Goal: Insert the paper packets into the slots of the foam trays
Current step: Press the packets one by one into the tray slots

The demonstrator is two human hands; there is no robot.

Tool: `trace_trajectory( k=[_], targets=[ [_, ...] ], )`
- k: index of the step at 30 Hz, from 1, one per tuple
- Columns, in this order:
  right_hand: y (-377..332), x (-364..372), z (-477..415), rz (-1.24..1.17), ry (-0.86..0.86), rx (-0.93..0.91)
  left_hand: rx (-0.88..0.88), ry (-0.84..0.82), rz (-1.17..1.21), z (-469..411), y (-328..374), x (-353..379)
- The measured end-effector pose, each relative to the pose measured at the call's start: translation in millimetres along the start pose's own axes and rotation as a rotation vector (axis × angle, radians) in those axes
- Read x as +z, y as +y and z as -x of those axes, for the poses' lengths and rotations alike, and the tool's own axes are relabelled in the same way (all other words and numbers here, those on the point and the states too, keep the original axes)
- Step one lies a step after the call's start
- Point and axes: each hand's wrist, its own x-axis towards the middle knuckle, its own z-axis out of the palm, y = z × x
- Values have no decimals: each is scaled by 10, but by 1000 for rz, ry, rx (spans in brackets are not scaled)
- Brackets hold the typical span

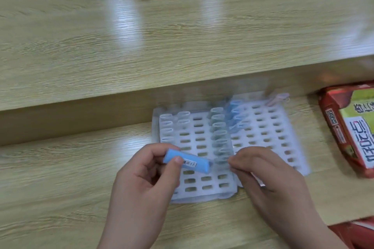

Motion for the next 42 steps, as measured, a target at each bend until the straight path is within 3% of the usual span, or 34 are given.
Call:
trace_trajectory(
  k=[5, 8, 12, 16, 19, 22, 28, 36, 42],
  targets=[
    [-37, -27, 24, 136, 31, -31, 34, 9, -33, 20, 100, 65],
    [-180, -108, 1, -111, 48, 152, 12, 9, 48, 39, 160, 159],
    [-308, -94, -31, -578, 243, 464, -74, -59, 164, 64, 181, 419],
    [-89, -218, -108, -747, 410, 545, 7, -28, -37, 62, 118, 600],
    [117, -407, -207, -594, 390, 468, 302, -99, -448, 19, 46, 641],
    [264, -505, -323, -319, 303, 388, 385, -143, -664, 0, 20, 683],
    [425, -499, -369, -33, 138, 96, 408, -120, -715, 1, -11, 692],
    [505, -360, -308, 56, 39, -33, 390, -120, -749, -6, -16, 712],
    [571, -379, -340, 276, -49, -200, 405, -119, -759, -8, -44, 718]
  ],
)
